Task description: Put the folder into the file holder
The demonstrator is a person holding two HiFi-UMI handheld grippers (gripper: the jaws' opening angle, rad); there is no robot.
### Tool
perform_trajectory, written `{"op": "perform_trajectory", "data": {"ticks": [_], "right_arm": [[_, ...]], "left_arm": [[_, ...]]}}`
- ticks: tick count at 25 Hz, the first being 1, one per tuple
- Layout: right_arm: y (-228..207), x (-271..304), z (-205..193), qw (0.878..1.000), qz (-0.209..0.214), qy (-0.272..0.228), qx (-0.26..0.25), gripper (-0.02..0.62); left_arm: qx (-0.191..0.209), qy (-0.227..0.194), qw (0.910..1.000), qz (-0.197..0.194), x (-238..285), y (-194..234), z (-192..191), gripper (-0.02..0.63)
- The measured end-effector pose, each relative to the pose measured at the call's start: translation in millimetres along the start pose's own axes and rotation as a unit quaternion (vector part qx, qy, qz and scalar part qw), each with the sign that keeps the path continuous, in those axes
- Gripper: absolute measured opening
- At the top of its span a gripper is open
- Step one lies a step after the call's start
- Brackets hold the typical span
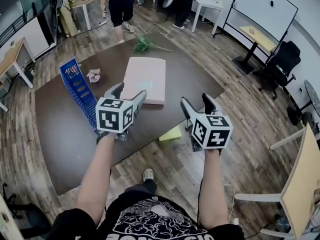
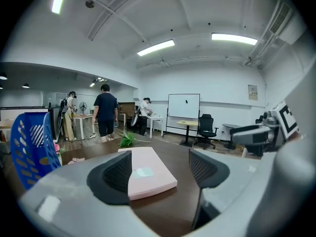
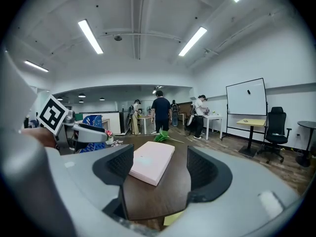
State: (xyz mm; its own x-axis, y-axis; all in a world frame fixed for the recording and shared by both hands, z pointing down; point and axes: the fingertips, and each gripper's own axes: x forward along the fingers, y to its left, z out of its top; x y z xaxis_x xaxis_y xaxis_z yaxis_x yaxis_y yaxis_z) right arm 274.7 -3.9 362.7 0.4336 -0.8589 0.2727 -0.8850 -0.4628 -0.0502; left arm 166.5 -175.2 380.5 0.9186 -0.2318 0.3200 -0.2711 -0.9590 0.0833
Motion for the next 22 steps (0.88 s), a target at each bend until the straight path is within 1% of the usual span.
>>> {"op": "perform_trajectory", "data": {"ticks": [7, 13, 19, 22], "right_arm": [[-12.0, 56.5, 11.6, 1.000, 0.004, 0.009, 0.006, 0.325], [-15.1, 96.8, 24.5, 1.000, 0.007, 0.015, 0.009, 0.325], [-15.1, 125.6, 33.6, 1.000, 0.011, 0.019, 0.005, 0.325], [-15.8, 138.1, 37.0, 1.000, 0.012, 0.019, 0.005, 0.325]], "left_arm": [[-0.008, 0.011, 0.9999, 0.005, 42.9, 33.9, 11.7, 0.362], [-0.015, 0.016, 0.9997, 0.011, 69.0, 64.1, 22.8, 0.364], [-0.031, 0.025, 0.9990, 0.018, 86.6, 89.2, 18.9, 0.362], [-0.033, 0.025, 0.9990, 0.019, 94.3, 96.8, 19.9, 0.364]]}}
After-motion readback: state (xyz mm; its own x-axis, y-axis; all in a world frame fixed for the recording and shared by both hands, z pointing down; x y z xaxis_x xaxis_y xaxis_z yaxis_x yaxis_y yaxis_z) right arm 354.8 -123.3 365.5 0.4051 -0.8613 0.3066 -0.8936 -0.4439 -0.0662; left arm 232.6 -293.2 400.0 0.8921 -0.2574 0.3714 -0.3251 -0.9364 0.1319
